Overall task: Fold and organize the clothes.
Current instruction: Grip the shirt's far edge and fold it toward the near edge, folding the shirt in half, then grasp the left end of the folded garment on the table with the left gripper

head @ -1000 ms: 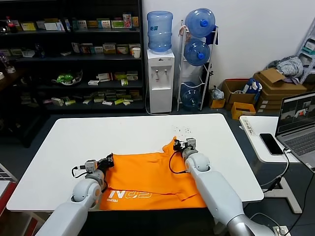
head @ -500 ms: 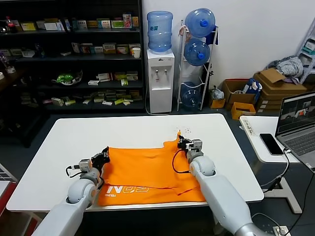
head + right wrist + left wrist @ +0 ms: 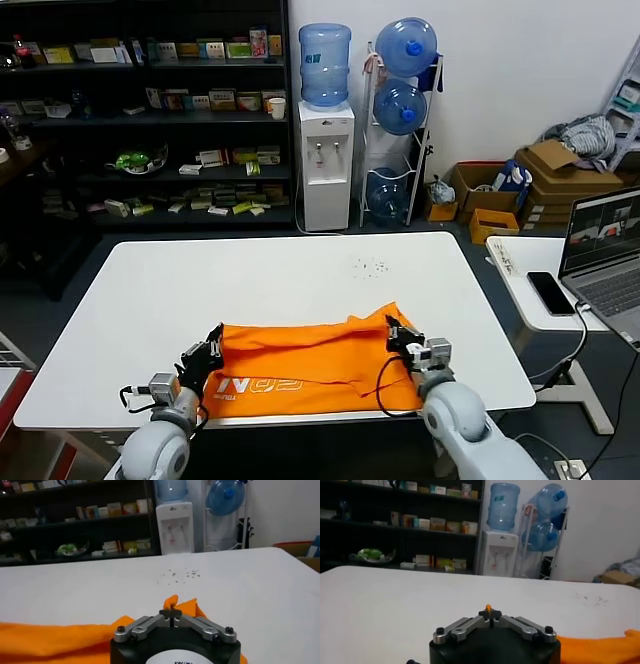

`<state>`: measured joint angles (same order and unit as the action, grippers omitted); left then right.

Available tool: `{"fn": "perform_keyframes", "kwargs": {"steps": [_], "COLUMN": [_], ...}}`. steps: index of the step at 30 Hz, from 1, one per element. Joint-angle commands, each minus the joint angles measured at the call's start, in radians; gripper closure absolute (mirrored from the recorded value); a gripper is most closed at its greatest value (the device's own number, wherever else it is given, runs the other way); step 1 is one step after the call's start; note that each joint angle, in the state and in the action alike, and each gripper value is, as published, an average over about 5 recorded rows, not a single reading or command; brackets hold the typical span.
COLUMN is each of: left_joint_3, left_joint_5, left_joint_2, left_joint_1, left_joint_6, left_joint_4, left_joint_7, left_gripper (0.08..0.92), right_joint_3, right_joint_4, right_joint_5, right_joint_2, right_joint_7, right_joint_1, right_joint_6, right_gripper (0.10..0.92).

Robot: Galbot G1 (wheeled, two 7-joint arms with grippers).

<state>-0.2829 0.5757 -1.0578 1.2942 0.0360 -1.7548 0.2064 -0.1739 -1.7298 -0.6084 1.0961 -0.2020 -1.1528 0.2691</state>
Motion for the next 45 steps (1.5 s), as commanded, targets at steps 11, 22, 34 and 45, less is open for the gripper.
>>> {"fn": "perform_keyframes", "kwargs": {"steps": [11, 22, 34, 45], "left_joint_3": [-0.054, -0.068, -0.048, -0.05], "left_joint_5": [-0.084, -0.07, -0.077, -0.07], "left_joint_2": [-0.005, -0.082, -0.107, -0.123], "left_joint_1": [0.238, 0.151, 0.191, 0.194], "left_joint_6": [-0.007, -0.015, -0.015, -0.048], "left_joint_4": [-0.122, 0.061, 0.053, 0.038], "left_joint_7": [-0.014, -0.034, -0.009, 0.0], "left_gripper": [0.836, 0.499, 0.281, 0.592], "right_joint_3": [-0.226, -0.297, -0.348, -0.356], "right_joint_4": [-0.35, -0.353, -0.363, -0.358], "right_joint_5": [0.017, 0.053, 0.041, 0.043], "right_joint_2": [-0.08, -0.034, -0.018, 0.0], "right_joint_7": [-0.002, 0.018, 0.0, -0.006], "right_joint_1": [-0.422, -0.451, -0.463, -0.463], "right_joint_6": [0.037, 0.007, 0.003, -0.008], "right_gripper": [0.841, 0.523, 0.224, 0.203]}}
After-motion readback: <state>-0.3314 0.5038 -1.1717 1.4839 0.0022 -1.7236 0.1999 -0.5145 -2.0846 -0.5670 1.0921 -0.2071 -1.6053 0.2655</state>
